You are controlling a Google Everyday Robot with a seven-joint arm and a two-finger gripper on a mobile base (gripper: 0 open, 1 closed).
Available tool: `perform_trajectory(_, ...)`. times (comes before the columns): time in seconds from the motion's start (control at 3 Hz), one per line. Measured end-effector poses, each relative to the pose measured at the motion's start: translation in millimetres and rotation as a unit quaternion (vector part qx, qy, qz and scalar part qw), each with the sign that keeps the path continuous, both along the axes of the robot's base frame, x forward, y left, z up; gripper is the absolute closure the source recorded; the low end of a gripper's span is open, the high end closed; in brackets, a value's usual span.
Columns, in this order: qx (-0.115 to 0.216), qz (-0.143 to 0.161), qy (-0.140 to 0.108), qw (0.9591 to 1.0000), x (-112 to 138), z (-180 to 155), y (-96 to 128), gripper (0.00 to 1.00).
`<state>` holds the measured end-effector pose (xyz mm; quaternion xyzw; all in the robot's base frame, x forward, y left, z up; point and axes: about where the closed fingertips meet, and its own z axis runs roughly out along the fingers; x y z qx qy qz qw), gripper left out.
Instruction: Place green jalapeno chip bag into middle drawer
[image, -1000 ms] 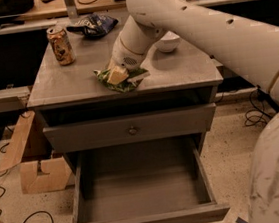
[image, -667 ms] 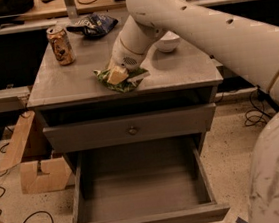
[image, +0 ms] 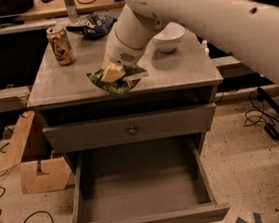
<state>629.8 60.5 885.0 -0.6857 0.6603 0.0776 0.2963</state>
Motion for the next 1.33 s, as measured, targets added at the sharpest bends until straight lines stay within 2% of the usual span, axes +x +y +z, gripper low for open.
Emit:
perform_trajectory(0.33,-0.013,0.033,-0.079,0.9962,-78,93,12,1.00)
perform_trajectory(0.67,-0.012,0.038,-0.115,0.9925,-119,134,11,1.00)
perform_trajectory(1.0,0.032,0.019,-0.105,0.9938,-125,97,-25,1.00)
perform_trajectory(1.33,0.092,-0.017,-0.081,0.9923,-120,39,-62,1.00)
